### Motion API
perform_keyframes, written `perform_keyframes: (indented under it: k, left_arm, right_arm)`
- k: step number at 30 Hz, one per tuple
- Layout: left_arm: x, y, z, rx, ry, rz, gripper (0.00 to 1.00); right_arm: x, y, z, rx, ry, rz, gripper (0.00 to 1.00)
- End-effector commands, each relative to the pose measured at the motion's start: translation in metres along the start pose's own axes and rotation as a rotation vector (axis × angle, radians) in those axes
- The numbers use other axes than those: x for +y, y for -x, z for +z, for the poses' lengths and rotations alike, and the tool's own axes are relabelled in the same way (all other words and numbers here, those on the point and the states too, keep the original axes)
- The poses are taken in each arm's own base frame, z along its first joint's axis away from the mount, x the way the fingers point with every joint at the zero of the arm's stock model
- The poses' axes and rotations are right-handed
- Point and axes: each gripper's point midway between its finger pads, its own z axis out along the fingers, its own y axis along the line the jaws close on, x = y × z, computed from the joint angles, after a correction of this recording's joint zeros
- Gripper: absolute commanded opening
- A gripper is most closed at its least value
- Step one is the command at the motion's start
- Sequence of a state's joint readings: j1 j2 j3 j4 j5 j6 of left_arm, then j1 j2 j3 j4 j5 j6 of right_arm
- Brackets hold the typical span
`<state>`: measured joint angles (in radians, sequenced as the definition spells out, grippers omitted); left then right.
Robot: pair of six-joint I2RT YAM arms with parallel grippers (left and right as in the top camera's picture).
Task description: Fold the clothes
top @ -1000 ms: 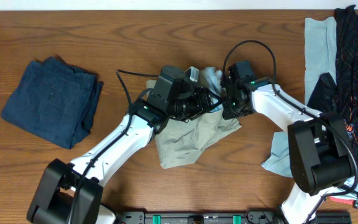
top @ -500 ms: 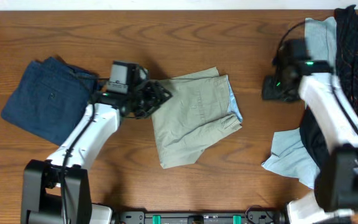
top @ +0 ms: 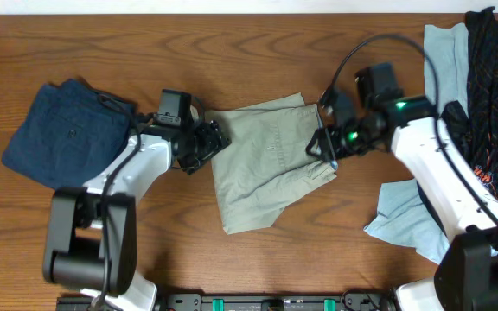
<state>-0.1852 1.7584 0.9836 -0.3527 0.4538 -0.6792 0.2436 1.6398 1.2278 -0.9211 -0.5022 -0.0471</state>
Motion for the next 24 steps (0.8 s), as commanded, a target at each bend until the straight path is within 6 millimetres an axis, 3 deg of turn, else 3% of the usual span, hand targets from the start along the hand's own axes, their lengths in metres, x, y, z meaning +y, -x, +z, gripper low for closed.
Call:
perform_keyframes:
  k: [1, 3, 7, 9, 15, 17, 20, 21, 24]
  left_arm:
    - [0.017, -0.003, 0.017, 0.027, 0.049, -0.009, 0.81]
    - [0.017, -0.005, 0.023, 0.049, 0.033, -0.013, 0.80]
    - [0.004, -0.009, 0.030, 0.088, -0.042, -0.001, 0.81]
    - [0.000, -0.009, 0.031, 0.086, -0.055, 0.014, 0.80]
    - [-0.010, -0.019, 0.036, 0.097, -0.065, 0.121, 0.75]
    - [-0.013, -0.022, 0.037, 0.099, -0.068, 0.158, 0.58]
    - [-0.012, -0.019, 0.037, 0.089, -0.067, 0.188, 0.14]
    - [-0.011, -0.017, 0.036, 0.082, -0.064, 0.189, 0.07]
    - [-0.007, -0.003, 0.027, 0.049, -0.072, 0.167, 0.06]
  right_arm:
    - [-0.006, -0.028, 0.027, 0.096, 0.003, 0.001, 0.47]
    - [-0.021, -0.044, 0.041, 0.142, -0.050, 0.040, 0.47]
    - [-0.075, -0.069, 0.060, 0.179, -0.289, 0.176, 0.47]
    - [-0.100, -0.073, 0.064, 0.162, -0.399, 0.247, 0.53]
    - [-0.111, -0.070, 0.076, 0.134, -0.416, 0.255, 0.57]
    - [-0.111, -0.069, 0.075, 0.130, -0.415, 0.252, 0.57]
    - [-0.110, -0.071, 0.073, 0.137, -0.418, 0.264, 0.59]
    - [-0.110, -0.072, 0.071, 0.137, -0.424, 0.277, 0.59]
    - [-0.115, -0.071, 0.055, 0.123, -0.460, 0.326, 0.60]
